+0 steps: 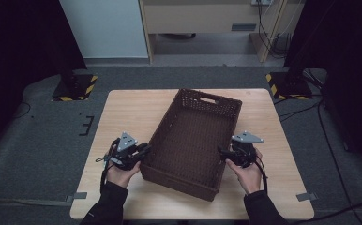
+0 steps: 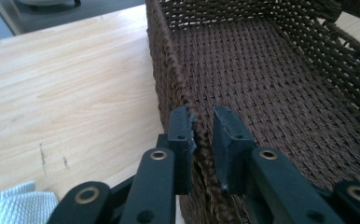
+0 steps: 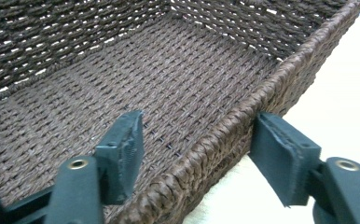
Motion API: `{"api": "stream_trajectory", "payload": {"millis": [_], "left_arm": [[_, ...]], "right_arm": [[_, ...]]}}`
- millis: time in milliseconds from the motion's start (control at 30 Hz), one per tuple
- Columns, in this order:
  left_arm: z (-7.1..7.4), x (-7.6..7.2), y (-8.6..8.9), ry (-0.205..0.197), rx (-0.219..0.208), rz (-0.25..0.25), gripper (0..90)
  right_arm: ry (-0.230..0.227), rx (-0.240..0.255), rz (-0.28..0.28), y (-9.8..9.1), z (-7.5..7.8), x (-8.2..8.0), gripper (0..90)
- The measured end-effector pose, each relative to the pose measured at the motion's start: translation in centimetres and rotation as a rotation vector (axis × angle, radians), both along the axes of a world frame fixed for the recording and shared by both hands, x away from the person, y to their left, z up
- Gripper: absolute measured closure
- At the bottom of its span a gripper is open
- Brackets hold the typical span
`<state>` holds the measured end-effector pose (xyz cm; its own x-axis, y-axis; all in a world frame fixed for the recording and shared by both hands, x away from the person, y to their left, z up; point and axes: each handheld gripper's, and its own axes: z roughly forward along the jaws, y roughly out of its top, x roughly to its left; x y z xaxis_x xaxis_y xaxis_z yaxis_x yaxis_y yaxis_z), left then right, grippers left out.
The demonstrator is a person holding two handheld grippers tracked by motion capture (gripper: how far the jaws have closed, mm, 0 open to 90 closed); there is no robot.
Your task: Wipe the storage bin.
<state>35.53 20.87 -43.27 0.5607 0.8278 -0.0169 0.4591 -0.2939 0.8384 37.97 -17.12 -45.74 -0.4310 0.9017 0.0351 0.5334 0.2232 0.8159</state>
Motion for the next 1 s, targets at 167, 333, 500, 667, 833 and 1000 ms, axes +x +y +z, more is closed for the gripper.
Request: {"api": "stream_trajectory", "payload": {"millis": [167, 333, 500, 667, 833, 1000], "left_arm": [[0.3, 0.5, 0.1, -0.008, -0.013, -0.005, 69.3], [-0.2, 1.5, -0.2, 0.009, -0.011, -0.004, 67.7], [-0.6, 1.6, -0.1, 0.033, -0.016, -0.002, 73.5], [-0.6, 0.9, -0.4, 0.028, -0.008, 0.016, 73.9], [-0.6, 0.0, -0.6, 0.018, -0.005, 0.006, 72.3], [0.0, 0.4, -0.3, 0.001, -0.014, 0.008, 65.2]], "right_arm": [[-0.004, -0.020, 0.016, 0.1, 0.1, 0.1, 38.9], [-0.014, -0.007, 0.051, 0.3, 0.0, 0.6, 40.0], [-0.021, 0.004, 0.045, 0.5, -0.1, 0.7, 40.1], [-0.015, 0.024, 0.032, 0.3, 0.1, 0.5, 35.0], [-0.002, 0.026, 0.020, 0.2, 0.2, 0.4, 36.1], [-0.001, -0.011, 0.041, 0.5, -0.1, 0.4, 46.5]]}}
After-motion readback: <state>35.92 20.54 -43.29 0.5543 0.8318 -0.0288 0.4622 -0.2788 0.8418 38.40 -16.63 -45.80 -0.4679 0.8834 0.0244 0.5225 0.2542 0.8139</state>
